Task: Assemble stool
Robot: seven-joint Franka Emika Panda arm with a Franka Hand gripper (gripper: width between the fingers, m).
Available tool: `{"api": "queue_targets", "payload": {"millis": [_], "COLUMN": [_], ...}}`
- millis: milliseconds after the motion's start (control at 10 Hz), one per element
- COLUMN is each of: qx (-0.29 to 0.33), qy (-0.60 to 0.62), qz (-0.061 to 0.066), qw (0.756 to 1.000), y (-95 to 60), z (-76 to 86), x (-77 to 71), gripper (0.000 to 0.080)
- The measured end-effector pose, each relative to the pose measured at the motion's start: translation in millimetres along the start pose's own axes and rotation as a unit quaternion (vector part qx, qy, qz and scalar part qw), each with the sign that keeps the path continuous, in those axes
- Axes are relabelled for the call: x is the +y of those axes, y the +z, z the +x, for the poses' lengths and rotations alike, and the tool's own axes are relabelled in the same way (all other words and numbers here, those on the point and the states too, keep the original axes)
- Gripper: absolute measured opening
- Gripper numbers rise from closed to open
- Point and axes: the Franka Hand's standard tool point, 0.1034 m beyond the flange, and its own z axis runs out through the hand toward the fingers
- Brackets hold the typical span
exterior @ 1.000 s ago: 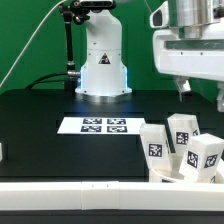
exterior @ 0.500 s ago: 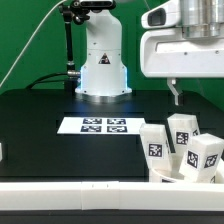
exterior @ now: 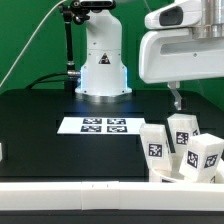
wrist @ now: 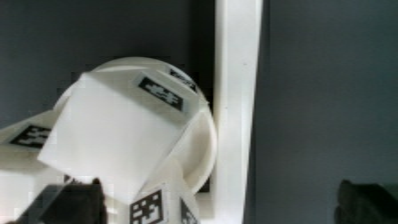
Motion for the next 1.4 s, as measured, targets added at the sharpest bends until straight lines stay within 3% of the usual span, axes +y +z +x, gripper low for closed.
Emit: {"api": "queue_targets", "payload": {"millis": [200, 600, 800, 1000, 1400], "qx": [-0.001, -0.007, -0.014, -0.017, -0.024], "qy": [-0.056, -0.320, -0.384, -0.403, -0.388], "qz": [-0.005, -0.033, -0.034, -0.036, -0.037], "qw": [0.998, 0.947, 0.923, 0.914, 0.920], "y": [0.5, 8.2, 13.1, 18.2, 27.8], "z": [0.1, -0.3, -1.3, -2.2, -5.3], "x": [2.8, 5.4, 11.7, 17.4, 22.2], "gripper": [0.0649, 0.0649, 0.0649, 0.0649, 0.0649]}}
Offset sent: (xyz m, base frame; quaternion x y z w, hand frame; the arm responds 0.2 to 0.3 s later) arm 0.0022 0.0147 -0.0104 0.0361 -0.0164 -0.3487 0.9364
